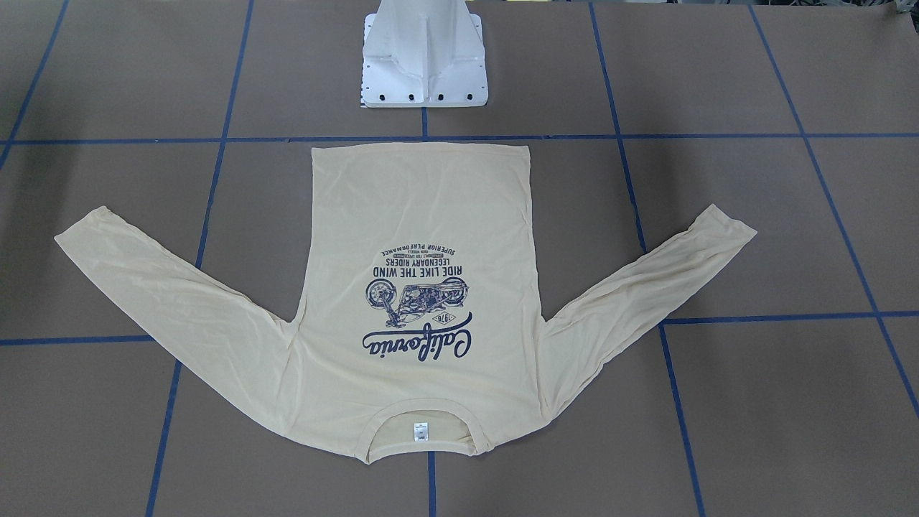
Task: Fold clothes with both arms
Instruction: 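Move the right gripper down to the cuff of the nearby sleeve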
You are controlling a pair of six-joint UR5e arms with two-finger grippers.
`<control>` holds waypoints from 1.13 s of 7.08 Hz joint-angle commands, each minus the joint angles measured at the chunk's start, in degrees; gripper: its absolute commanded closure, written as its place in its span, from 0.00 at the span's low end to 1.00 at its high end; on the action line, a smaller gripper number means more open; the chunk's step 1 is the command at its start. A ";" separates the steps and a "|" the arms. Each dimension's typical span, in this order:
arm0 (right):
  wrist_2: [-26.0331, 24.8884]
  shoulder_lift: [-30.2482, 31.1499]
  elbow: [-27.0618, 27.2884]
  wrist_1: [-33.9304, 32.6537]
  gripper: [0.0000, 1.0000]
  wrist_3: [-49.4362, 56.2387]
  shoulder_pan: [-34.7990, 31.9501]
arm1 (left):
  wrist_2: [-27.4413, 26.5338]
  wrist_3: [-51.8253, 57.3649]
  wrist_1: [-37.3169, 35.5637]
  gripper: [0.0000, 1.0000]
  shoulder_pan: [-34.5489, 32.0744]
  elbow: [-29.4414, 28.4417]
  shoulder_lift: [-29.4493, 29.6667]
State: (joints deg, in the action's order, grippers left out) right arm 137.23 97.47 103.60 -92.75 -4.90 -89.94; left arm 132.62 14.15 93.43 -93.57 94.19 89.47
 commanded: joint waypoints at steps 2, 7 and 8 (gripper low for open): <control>0.49 -1.22 -0.24 1.16 0.00 -0.46 1.69 | 0.36 -0.09 0.16 0.00 -1.79 1.80 0.88; -5.18 -7.77 -5.16 19.72 0.00 -21.99 23.74 | 0.71 -9.92 7.82 0.00 0.14 1.87 1.67; -5.48 -4.60 -5.07 26.85 0.01 -24.95 24.28 | 0.62 -9.93 7.82 0.00 0.15 1.79 1.59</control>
State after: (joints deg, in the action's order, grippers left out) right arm 133.65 89.70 98.79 -74.25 -26.65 -67.56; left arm 133.28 4.97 100.98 -93.58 95.96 91.07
